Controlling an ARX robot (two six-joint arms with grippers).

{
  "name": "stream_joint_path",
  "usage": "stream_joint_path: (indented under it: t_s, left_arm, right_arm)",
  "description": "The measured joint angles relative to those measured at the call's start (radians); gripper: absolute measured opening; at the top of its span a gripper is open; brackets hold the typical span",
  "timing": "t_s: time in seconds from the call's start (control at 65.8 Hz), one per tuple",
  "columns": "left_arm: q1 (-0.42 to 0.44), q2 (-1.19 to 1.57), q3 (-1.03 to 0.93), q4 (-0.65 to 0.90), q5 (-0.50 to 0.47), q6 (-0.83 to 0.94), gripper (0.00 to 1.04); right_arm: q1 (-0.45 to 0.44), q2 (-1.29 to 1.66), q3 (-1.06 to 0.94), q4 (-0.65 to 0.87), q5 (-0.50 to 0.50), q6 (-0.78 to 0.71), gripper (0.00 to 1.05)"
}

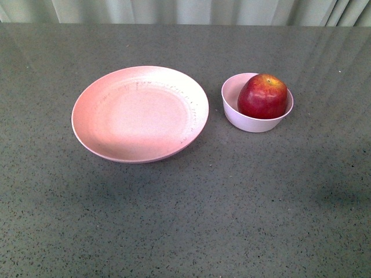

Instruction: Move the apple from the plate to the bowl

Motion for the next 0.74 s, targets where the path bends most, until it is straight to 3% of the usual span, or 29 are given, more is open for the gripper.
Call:
stream_joint_path:
  t_s: [0.046, 0.334, 0.744]
  left_arm:
    - [0.0, 0.0, 0.0, 0.0, 0.0, 0.0, 0.45]
    - [0.0, 0.0, 0.0, 0.0, 0.0, 0.0, 0.96]
    - [0.0, 0.0, 0.0, 0.0, 0.0, 0.002, 0.96]
  right_arm:
    - [0.0, 0.0, 0.0, 0.0, 0.0, 0.0, 0.96]
    - [0.0, 0.0, 0.0, 0.0, 0.0, 0.0, 0.96]
    - [0.0, 0.0, 0.0, 0.0, 0.0, 0.0, 0.96]
